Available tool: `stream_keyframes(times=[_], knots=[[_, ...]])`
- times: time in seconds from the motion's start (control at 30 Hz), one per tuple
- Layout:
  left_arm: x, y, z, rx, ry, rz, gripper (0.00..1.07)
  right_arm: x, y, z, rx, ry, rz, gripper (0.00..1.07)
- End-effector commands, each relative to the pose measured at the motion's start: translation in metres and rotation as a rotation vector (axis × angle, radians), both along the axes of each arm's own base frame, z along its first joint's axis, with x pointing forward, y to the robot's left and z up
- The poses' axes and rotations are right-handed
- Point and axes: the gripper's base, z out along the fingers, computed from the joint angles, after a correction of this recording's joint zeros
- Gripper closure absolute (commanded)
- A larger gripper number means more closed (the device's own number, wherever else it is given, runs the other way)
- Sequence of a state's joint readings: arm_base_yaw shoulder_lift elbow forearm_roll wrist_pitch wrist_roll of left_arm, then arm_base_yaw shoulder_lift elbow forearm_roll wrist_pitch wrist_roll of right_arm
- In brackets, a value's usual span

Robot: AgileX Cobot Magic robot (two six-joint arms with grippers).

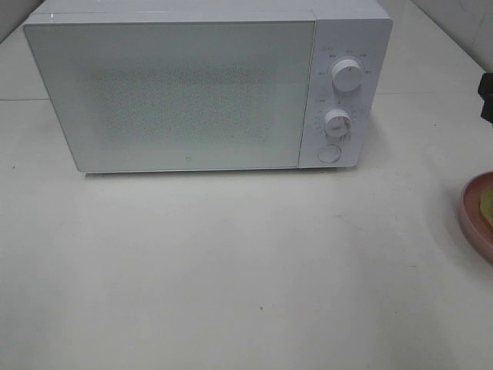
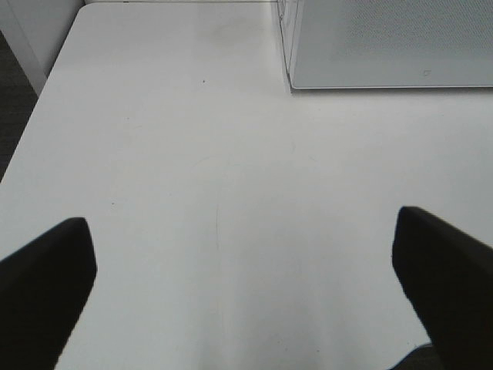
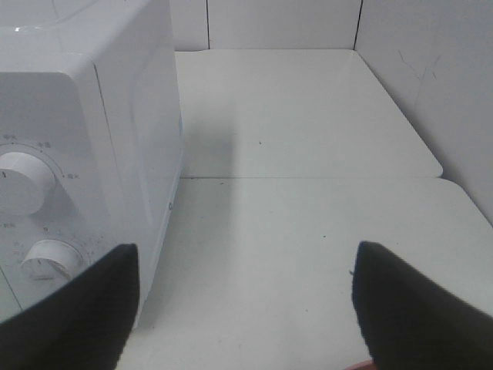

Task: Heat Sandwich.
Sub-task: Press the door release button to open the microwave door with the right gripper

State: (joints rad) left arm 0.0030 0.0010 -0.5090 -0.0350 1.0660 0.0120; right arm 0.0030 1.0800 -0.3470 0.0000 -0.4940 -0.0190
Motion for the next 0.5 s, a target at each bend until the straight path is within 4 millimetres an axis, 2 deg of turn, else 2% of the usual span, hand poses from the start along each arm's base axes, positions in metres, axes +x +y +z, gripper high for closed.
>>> stream_keyframes(times=[0.03, 0.2, 0.5], knots=[[-0.001, 0.0, 0.002, 0.0, -0.001, -0.005, 0.07, 0.001, 0.0, -0.005, 0.012, -0.051, -0.008, 0.34], [-0.001, 0.0, 0.002, 0.0, -0.001, -0.005, 0.07, 0.001, -0.003, -0.021, 0.051, -0.066, -0.05, 0.34], [-0.001, 0.0, 0.002, 0.0, -0.001, -0.005, 0.07, -0.003, 0.024, -0.042, 0.045, -0.058, 0.008, 0.34]])
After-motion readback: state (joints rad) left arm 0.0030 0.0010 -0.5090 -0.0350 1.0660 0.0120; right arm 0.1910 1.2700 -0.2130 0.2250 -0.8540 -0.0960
